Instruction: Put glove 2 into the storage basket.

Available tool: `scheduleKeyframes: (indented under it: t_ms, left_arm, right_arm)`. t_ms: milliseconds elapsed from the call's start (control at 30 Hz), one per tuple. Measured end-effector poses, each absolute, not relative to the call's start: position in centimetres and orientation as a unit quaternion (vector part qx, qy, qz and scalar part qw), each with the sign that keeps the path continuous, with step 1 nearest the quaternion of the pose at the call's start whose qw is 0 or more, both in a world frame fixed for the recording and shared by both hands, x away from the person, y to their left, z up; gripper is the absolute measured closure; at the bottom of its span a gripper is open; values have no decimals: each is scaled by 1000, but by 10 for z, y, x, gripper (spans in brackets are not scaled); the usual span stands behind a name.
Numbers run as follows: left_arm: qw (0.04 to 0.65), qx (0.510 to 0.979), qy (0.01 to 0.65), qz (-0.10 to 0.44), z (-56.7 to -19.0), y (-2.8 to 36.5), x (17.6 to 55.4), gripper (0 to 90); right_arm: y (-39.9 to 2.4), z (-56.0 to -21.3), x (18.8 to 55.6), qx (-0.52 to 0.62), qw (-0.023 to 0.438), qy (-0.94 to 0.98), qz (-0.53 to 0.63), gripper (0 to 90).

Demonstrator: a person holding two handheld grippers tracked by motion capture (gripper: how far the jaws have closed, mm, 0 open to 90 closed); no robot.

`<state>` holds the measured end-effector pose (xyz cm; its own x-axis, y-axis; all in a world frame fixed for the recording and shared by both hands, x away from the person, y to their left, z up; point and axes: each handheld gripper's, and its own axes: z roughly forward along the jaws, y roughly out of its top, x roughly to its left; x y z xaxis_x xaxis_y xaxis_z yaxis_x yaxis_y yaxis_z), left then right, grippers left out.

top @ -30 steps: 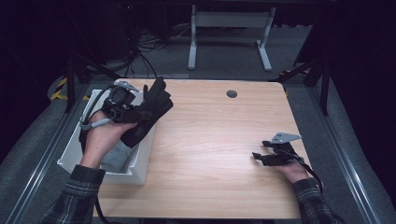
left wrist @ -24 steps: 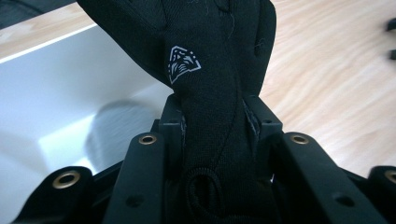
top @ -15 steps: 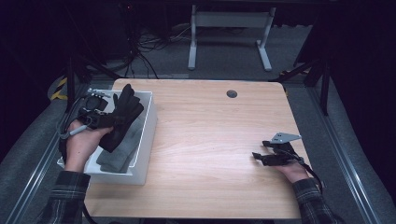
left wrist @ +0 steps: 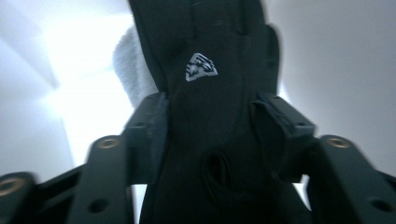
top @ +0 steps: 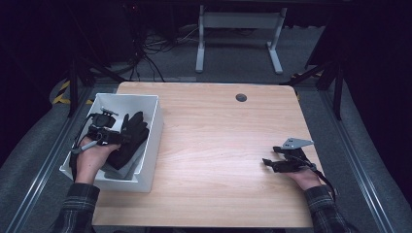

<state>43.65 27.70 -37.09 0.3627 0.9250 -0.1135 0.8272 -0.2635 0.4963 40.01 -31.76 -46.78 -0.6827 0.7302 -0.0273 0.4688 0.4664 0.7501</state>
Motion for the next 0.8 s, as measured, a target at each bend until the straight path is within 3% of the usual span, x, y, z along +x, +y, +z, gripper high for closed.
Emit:
scheduleKeyframes:
  t_ms: [300, 800]
  left_arm:
    - [277, 781, 545, 129, -351, 276, 431, 259]
    - [363, 806, 449, 130, -303, 214, 419, 233]
  right_arm:
    - [-318, -468, 400, 358, 175, 838, 373, 285]
    - [-318, -468, 400, 358, 176, 838, 373, 285]
